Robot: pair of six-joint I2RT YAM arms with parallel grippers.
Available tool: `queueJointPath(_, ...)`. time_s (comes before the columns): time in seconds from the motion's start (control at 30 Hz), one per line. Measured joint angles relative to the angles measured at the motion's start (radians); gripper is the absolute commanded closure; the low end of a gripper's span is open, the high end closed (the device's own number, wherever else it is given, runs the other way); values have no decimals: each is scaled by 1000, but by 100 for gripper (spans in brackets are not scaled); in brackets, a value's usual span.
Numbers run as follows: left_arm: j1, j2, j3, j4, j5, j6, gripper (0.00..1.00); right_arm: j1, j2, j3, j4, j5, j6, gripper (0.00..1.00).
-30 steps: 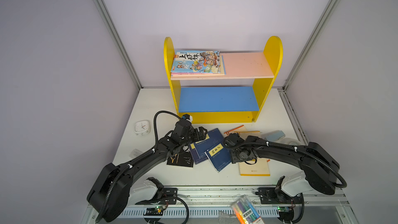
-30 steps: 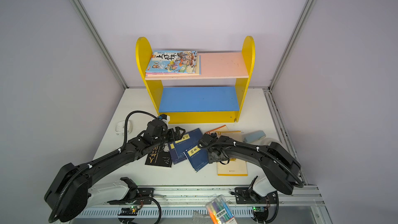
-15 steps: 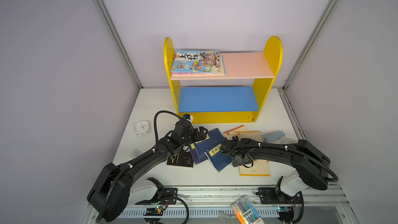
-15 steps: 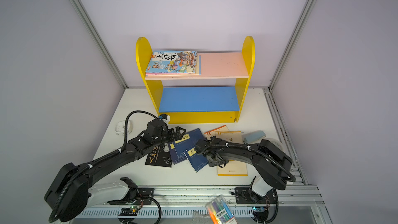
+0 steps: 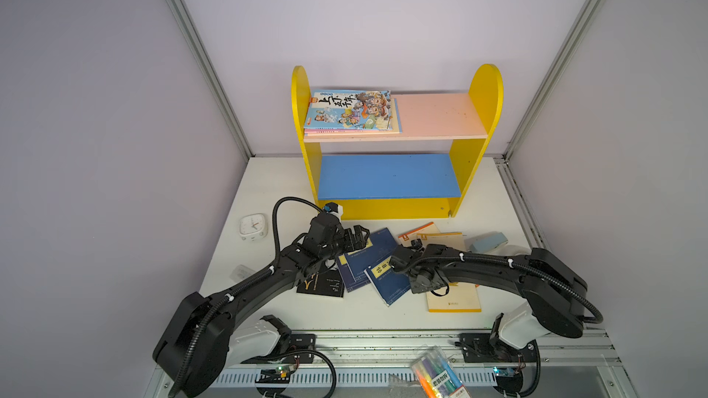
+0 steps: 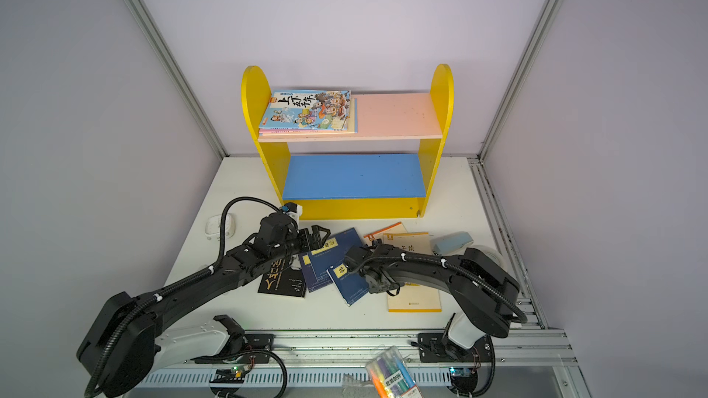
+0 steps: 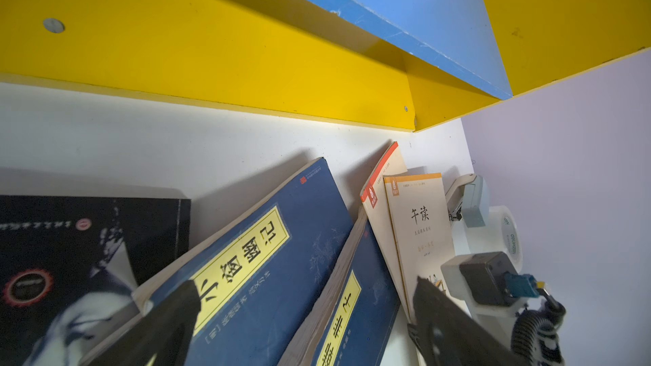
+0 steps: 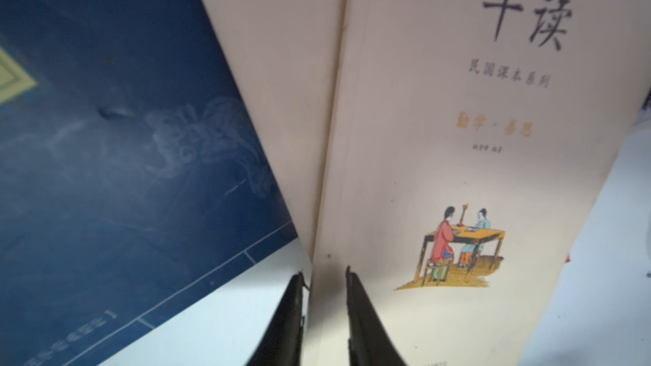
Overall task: Stacking books/files
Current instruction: Pick up the book.
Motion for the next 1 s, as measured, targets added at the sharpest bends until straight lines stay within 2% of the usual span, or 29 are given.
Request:
queueJointPath(0.13,0,-4,0,1,0,0,3,1,0,-4,-1,3,0,60)
queueJointPath(0.33,0,-2,0,4,5,2,3,9,26,-33,3,0,20,61)
queueJointPath(0.4,0,-2,0,5,11,4,3,16,33,-39,3,2,28,64)
queueJointPath(0.63,0,-3,-2,7,16,4,3,30,31,-32,-9,14,45,87)
queueJointPath(0.87,0,-19,-11,8,16,3,3,35,-12,15,-49,30,31,96)
queueJointPath(1.0,3,-26,-13,16,16,3,3,39,-44,60,-67,52,14,97)
